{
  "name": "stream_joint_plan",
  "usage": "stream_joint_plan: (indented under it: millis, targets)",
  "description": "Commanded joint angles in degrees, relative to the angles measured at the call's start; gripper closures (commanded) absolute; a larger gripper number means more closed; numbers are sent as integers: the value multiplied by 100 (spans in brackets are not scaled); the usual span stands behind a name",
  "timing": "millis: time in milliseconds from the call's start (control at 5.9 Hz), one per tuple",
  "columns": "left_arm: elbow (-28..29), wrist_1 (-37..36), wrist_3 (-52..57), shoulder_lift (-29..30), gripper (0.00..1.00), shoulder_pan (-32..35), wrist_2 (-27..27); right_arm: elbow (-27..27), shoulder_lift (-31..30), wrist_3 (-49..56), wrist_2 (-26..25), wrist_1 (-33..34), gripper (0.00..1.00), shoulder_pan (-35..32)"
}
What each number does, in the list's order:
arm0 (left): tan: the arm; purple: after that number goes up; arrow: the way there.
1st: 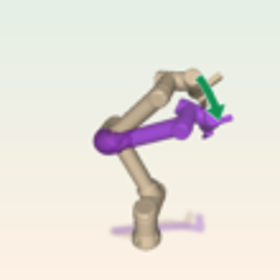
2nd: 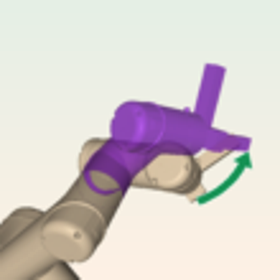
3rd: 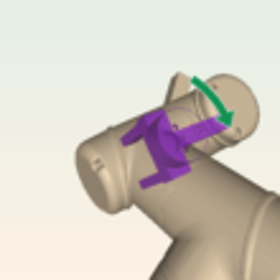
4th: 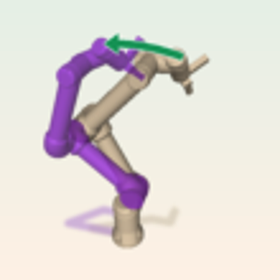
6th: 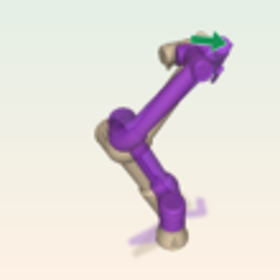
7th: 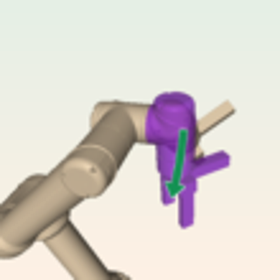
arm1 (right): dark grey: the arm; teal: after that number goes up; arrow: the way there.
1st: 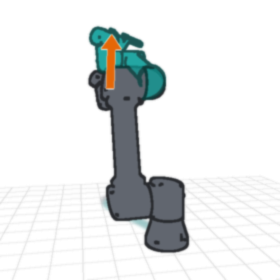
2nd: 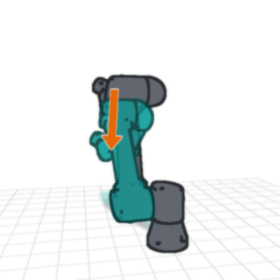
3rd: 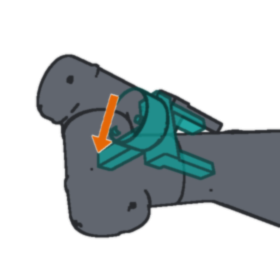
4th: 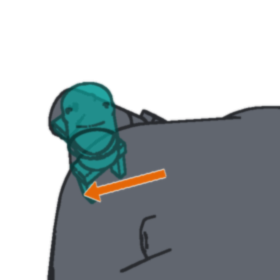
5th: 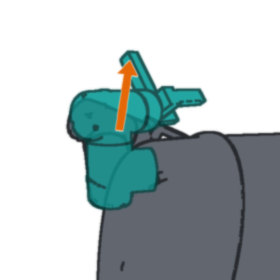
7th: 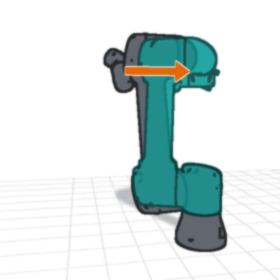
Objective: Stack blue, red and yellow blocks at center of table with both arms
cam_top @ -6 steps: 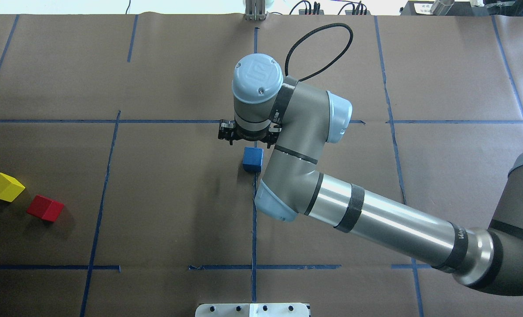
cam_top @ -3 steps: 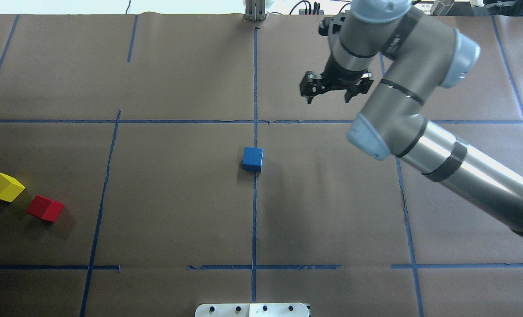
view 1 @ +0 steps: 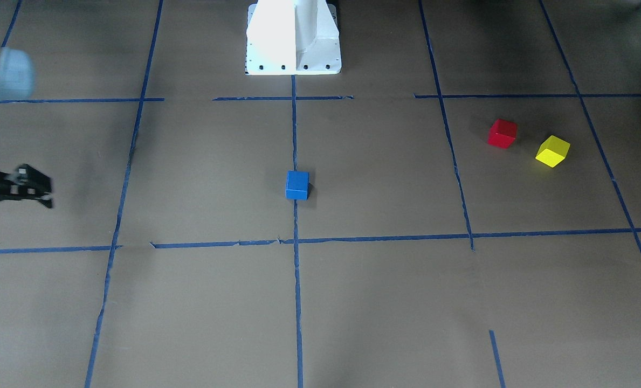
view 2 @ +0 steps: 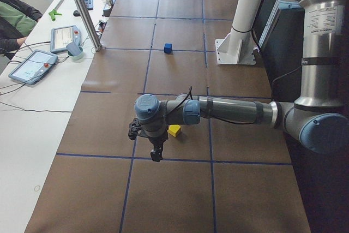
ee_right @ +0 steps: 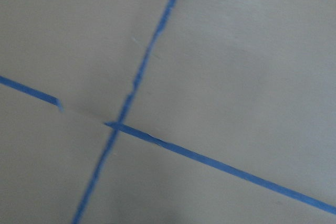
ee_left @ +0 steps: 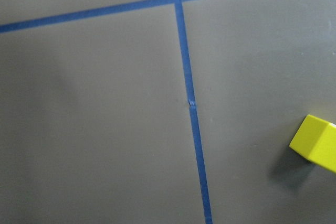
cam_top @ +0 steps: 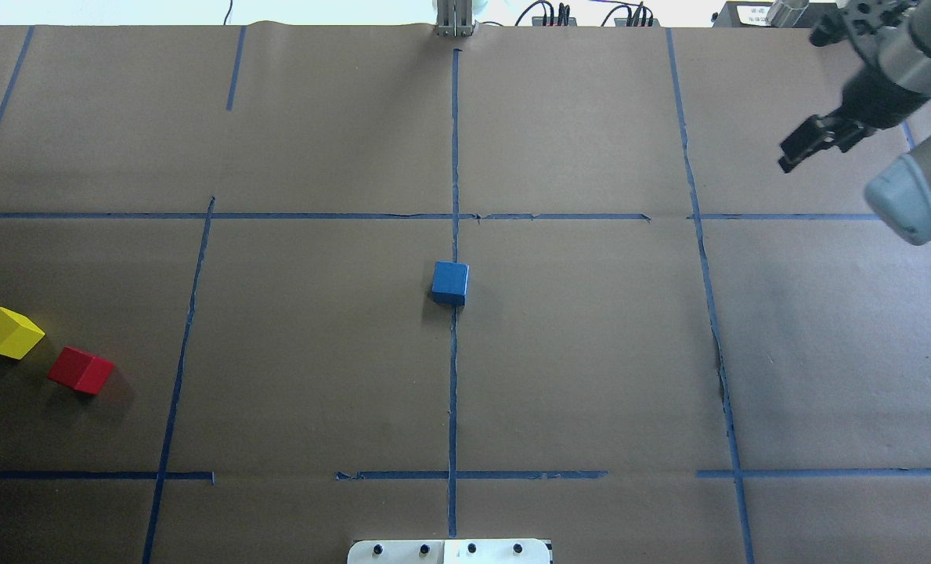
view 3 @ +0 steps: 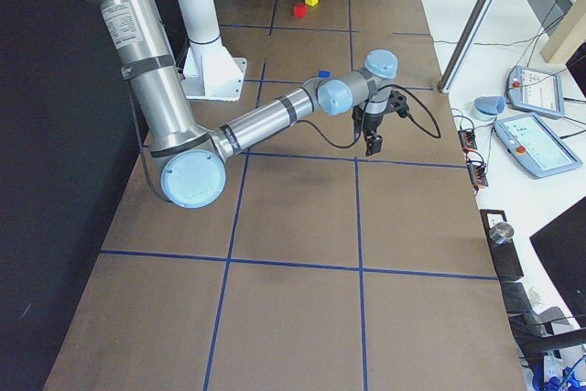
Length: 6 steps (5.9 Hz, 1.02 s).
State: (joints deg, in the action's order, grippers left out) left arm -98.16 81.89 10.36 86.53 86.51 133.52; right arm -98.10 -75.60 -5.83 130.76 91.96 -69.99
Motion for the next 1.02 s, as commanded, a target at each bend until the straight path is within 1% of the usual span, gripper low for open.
stream_joint_plan:
  millis: [0,170,339,509,678,848]
  targets:
    - [15,89,10,327,0,-11,-19,-199,-1520,2121,292,-20,0,-1310]
    - [42,142,10,504,0,-20,16,-436,-2180,2182,275,-20,0,-1733]
    - [-27,169,63,462,0,-20,34,-473,-2431,2130,249,-20,1,-1886]
    - [-176,770,11,435,0,-229,86,-456,-2416,1921,257,-20,0,-1878]
    - [-221,1063,-51,226,0,-822,478,-465,-2390,1840,266,-20,0,-1870]
    - [-317,1431,-582,94,0,-1037,465,-465,-2389,1848,266,-20,0,-1869]
